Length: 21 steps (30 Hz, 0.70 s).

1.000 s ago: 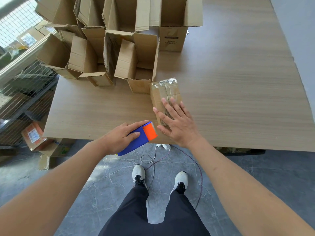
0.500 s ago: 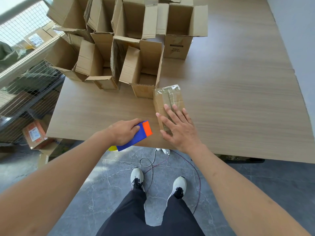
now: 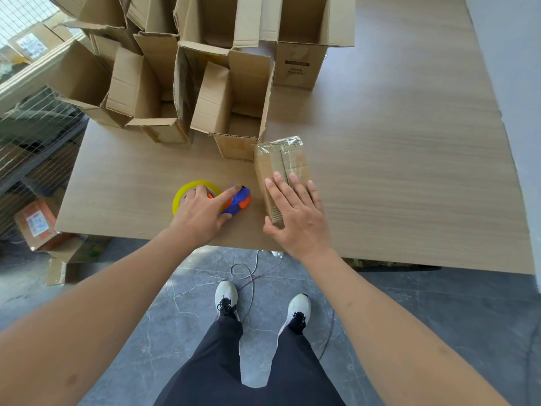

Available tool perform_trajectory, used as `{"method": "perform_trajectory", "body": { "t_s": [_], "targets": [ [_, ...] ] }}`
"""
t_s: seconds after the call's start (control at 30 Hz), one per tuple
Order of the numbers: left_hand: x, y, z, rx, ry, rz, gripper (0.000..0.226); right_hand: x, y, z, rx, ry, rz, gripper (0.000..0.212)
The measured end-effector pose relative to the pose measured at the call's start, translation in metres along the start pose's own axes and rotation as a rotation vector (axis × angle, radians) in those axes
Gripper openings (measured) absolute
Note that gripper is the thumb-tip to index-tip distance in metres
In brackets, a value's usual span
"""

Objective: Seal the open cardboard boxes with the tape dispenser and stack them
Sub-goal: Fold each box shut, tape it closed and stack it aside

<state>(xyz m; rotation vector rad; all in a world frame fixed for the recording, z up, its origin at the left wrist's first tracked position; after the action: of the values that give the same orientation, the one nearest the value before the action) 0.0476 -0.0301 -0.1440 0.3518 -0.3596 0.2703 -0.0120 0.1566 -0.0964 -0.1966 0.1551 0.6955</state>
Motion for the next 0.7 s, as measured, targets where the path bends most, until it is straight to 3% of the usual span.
{"method": "perform_trajectory", "body": {
  "t_s": [0.17,0.23,0.4,0.53,0.7],
  "targets": [
    [0.002,0.004,0.010,-0.120,0.023,0.031,0.069,0.000,0.001,0.001,0.014,-0.060,0.022,0.080],
    [0.007,0.011,0.026,-0.176,0.090,0.034,0.054,-0.001,0.002,-0.001,0.014,-0.127,0.027,0.088],
    [0.034,0.069,0.058,0.091,0.329,-0.409,0.012,-0.003,0.007,-0.006,-0.035,-0.333,0.017,0.130],
    [0.048,0.098,0.059,0.197,0.369,-0.585,0.021,-0.003,0.015,-0.008,-0.078,-0.437,0.036,0.144],
    [0.052,0.123,0.042,0.178,0.338,-0.620,0.031,0.006,0.017,-0.008,-0.127,-0.480,0.050,0.128]
  ]
}}
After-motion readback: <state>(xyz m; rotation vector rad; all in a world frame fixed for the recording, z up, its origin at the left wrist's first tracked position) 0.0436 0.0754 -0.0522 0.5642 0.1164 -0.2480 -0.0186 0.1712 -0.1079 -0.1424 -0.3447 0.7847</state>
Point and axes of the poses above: each hand's wrist, its own x-axis away from the middle knuckle, its own z-axis out of the back of the hand, y = z × x, the point moved 10 cm from there along -x, towards the middle knuckle, and after that the axes turned 7 degrees about x, right-handed, at the moved point
